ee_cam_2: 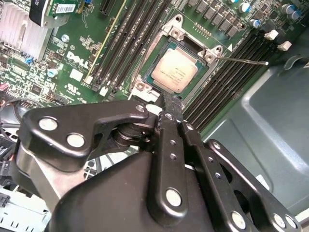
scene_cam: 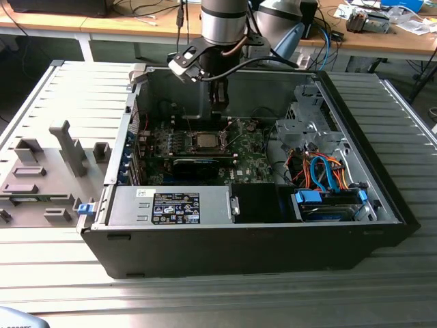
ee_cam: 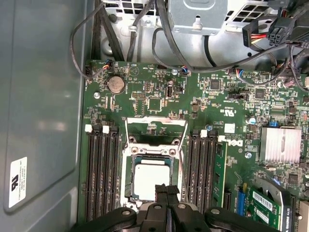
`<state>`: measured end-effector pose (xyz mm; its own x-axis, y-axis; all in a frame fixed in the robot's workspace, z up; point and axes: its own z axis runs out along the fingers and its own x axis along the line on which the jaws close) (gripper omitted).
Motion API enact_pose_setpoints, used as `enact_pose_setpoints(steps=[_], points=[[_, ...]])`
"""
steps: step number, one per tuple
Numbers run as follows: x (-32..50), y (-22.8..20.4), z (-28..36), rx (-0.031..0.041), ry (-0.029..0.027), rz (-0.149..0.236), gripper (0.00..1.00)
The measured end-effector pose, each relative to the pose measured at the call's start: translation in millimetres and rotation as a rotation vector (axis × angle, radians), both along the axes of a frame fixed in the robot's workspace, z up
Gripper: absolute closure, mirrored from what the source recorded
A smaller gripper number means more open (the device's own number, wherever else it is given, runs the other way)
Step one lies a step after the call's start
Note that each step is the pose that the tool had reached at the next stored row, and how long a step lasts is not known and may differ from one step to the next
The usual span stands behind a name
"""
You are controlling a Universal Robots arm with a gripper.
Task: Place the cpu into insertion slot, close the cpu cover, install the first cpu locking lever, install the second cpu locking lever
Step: 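Close the cpu cover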
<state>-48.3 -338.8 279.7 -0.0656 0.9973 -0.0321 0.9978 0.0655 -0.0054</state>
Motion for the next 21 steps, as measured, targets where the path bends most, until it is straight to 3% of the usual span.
enact_pose_setpoints(steps=[21], points=[[19.0, 0.0, 0.0, -0.0010, 0.0000, 0.000, 0.89]])
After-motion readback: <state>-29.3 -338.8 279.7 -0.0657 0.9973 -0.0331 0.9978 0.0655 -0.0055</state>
